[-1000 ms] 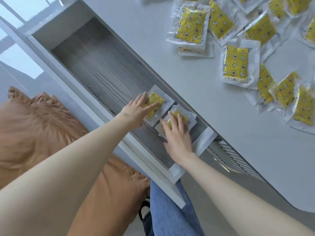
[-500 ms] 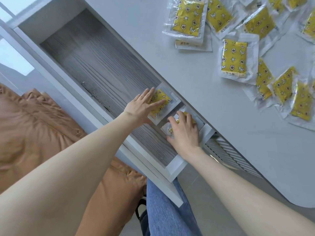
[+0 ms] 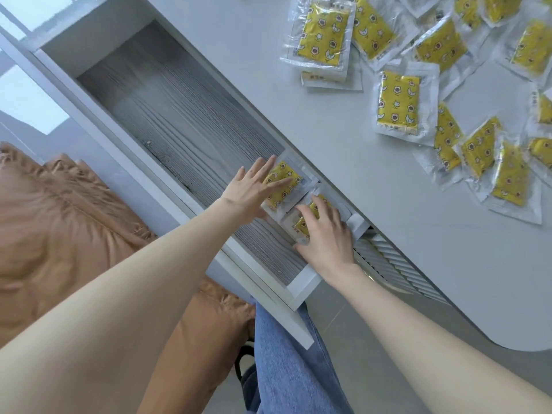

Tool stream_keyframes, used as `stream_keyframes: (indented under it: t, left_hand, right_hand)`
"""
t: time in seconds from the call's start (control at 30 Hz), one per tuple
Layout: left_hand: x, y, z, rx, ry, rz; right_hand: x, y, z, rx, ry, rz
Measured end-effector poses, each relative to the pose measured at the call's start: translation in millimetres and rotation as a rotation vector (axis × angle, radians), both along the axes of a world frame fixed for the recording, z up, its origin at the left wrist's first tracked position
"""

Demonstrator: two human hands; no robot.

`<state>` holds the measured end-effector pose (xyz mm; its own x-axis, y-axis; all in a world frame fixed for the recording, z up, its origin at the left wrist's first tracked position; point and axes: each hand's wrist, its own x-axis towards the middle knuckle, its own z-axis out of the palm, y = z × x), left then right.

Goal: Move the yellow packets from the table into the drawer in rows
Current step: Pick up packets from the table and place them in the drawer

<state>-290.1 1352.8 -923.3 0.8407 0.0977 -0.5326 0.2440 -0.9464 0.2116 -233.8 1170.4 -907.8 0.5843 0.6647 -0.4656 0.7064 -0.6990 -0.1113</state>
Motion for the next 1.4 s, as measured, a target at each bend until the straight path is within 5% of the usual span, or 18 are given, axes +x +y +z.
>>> stream_keyframes:
  t: [0.43, 0.9, 1.4]
  left_hand:
    - [-47, -29, 176, -0.155, -0.188, 0.452]
    - [-26, -120, 399, -0.274, -0.428, 0.528]
    - [66, -284, 466, -0.394, -0.464, 0.598]
  right_hand:
    - [-20, -13, 180, 0.347, 0.125, -0.241]
    - [27, -115, 402, 0.480, 0.016, -0.445]
    - [129, -288, 473, 0.428, 0.067, -0.377]
